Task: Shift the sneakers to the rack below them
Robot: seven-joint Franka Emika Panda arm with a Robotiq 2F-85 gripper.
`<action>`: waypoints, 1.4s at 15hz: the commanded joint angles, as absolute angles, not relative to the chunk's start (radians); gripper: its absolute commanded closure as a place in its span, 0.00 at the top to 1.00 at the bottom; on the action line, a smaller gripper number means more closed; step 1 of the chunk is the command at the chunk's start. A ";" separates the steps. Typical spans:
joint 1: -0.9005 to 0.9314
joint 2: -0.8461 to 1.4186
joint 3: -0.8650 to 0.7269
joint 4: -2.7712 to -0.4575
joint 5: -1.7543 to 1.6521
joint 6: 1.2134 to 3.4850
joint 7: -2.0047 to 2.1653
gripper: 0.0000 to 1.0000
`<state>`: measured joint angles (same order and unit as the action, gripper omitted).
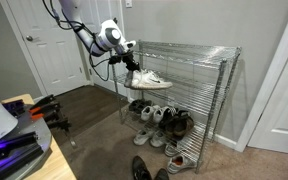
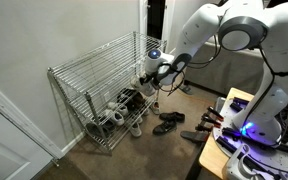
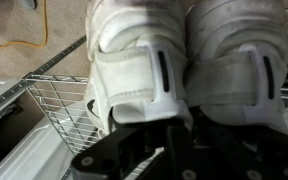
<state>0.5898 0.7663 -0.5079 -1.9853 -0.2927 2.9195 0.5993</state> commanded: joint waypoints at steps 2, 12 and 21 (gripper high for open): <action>0.585 0.810 -0.508 -1.994 -0.259 3.065 0.608 0.02; 0.423 1.021 -0.327 -1.861 0.147 3.487 0.305 0.02; 0.360 1.104 -0.245 -1.666 0.183 3.472 0.175 0.02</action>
